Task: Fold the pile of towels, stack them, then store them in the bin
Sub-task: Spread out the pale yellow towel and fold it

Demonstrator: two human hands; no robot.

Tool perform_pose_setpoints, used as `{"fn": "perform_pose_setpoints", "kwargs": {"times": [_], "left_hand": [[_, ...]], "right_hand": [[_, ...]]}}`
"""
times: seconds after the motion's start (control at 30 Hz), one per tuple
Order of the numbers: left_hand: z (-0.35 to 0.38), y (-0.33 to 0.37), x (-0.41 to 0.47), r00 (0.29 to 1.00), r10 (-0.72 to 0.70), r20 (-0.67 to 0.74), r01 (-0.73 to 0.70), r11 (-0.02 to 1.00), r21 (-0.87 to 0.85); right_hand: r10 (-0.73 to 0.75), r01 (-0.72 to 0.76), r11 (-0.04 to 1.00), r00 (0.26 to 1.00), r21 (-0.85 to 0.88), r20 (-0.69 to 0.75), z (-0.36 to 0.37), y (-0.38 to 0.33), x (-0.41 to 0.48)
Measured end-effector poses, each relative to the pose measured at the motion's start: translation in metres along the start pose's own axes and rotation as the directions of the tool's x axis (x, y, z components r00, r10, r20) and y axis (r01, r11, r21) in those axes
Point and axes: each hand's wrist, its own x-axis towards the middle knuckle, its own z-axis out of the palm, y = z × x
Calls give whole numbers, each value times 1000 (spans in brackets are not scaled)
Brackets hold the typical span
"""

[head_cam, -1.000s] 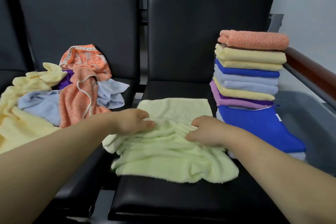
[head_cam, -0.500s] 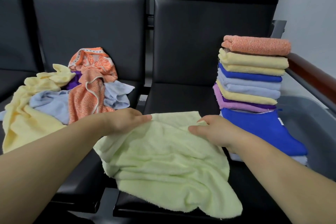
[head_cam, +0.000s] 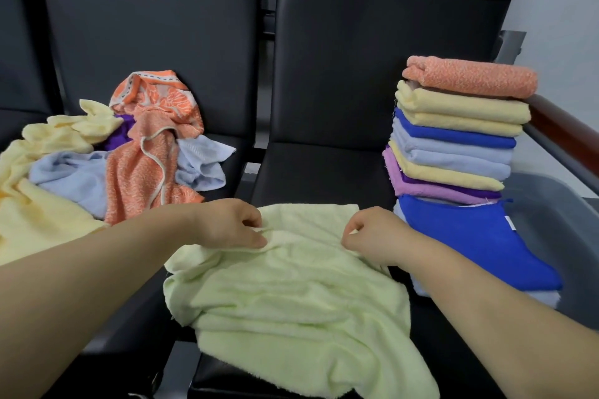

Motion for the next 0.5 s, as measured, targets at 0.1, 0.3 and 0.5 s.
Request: {"fn": "perform_pose_setpoints", "kwargs": {"times": [0.1,0.3,0.5], "left_hand": [[-3,0,-5,1000,-4,18,4,1000,-10],[-8,-3,-4,976,-61,-211,36,992,-120],[-10,-4,9,935,-79,-345,87,996,9]], "right_hand": [[35,-33,999,996,-25,84,-4,2,-5],[66,-49,986,992,159,-105,-16,7,-1],[-3,45,989,957,140,-289,-15,-2,21]]}}
